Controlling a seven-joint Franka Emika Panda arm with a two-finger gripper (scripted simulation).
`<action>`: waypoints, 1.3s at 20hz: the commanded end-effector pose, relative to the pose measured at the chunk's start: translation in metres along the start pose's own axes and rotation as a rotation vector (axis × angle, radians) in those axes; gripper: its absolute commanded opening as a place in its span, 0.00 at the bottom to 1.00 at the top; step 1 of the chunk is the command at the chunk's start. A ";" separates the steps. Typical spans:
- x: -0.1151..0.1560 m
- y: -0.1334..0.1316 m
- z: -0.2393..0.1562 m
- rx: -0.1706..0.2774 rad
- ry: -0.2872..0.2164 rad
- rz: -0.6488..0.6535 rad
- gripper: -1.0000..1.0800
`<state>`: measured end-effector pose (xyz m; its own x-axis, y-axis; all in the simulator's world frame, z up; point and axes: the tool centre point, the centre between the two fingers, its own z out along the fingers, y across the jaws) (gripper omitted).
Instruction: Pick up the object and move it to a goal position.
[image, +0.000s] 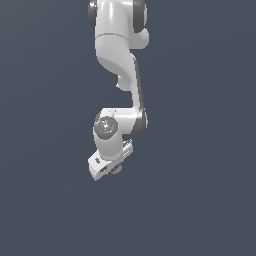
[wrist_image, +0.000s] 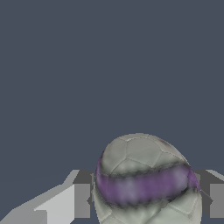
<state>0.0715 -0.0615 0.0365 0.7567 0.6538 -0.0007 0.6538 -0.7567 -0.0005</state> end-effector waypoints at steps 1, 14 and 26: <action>0.000 0.000 0.000 -0.001 0.001 0.000 0.00; 0.001 -0.015 -0.018 0.000 0.000 0.000 0.00; 0.006 -0.077 -0.095 -0.002 -0.001 0.000 0.00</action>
<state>0.0318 -0.0081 0.1176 0.7570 0.6534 -0.0033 0.6534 -0.7570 -0.0010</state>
